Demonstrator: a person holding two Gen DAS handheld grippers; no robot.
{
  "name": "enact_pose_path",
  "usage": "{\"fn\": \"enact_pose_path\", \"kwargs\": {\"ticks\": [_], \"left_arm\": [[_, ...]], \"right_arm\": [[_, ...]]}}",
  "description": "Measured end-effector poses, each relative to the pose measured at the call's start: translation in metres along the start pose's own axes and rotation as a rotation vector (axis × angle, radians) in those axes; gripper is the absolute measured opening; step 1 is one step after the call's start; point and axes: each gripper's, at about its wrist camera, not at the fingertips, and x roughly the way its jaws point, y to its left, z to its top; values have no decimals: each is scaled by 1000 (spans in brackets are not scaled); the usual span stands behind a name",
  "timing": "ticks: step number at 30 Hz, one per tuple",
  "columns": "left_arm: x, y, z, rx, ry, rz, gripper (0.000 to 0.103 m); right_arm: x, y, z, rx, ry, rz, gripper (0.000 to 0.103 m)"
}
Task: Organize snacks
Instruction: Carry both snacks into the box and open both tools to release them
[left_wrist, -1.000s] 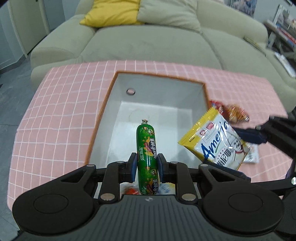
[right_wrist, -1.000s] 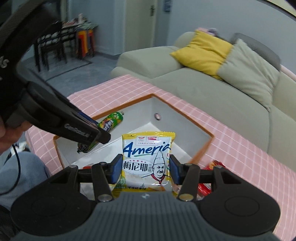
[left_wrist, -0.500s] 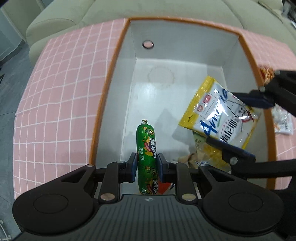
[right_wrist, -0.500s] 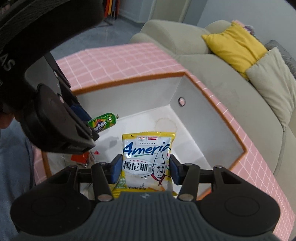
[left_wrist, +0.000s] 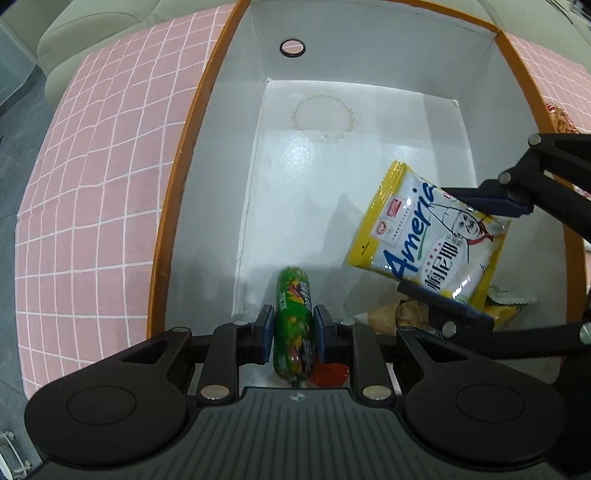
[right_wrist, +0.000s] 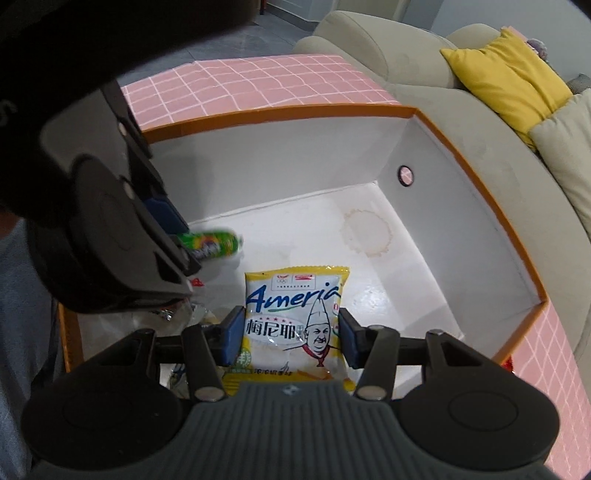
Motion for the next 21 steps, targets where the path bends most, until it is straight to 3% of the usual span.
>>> {"fn": "enact_pose_path", "kwargs": {"ticks": [11, 16, 21], "left_arm": [[7, -1, 11, -2, 12, 23, 24], [-2, -1, 8, 9, -5, 31, 25], [-17, -2, 4, 10, -33, 33, 33]], "right_arm": [[6, -5, -2, 70, 36, 33, 52], [4, -7, -3, 87, 57, 10, 62], [-9, -8, -4, 92, 39, -30, 70]]}}
